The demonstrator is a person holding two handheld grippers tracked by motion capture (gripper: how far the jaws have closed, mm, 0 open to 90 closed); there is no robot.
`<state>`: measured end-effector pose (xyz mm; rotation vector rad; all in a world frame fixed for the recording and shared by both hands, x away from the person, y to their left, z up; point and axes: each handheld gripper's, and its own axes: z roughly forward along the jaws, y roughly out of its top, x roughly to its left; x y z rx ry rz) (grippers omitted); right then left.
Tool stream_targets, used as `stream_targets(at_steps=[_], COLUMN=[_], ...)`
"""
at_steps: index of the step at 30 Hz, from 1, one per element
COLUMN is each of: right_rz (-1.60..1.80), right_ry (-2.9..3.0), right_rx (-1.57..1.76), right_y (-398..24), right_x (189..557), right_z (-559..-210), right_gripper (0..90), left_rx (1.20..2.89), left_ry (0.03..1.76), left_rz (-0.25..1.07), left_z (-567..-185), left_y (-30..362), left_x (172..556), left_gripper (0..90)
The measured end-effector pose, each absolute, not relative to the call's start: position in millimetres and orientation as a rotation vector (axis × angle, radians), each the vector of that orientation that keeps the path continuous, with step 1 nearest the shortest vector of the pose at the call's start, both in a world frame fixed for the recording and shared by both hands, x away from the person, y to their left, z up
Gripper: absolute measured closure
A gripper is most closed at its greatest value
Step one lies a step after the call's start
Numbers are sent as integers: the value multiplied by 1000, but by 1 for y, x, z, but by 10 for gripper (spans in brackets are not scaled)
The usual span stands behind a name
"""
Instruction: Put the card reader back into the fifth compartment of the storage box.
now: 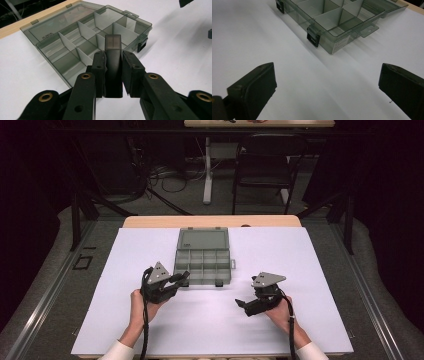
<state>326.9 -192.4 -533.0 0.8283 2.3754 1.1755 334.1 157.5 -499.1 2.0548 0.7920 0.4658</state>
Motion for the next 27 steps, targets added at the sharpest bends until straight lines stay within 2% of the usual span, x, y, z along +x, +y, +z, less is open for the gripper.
stream_targets(at_steps=[27], right_rz=[1172], right_ry=[2364], right_rx=[818], right_y=[-193], right_x=[327], right_z=[-531], right_gripper=[8], left_rx=[2005], left_ry=[825], left_rz=[485], left_z=[-489], left_y=[157], left_x=[358], left_gripper=[732])
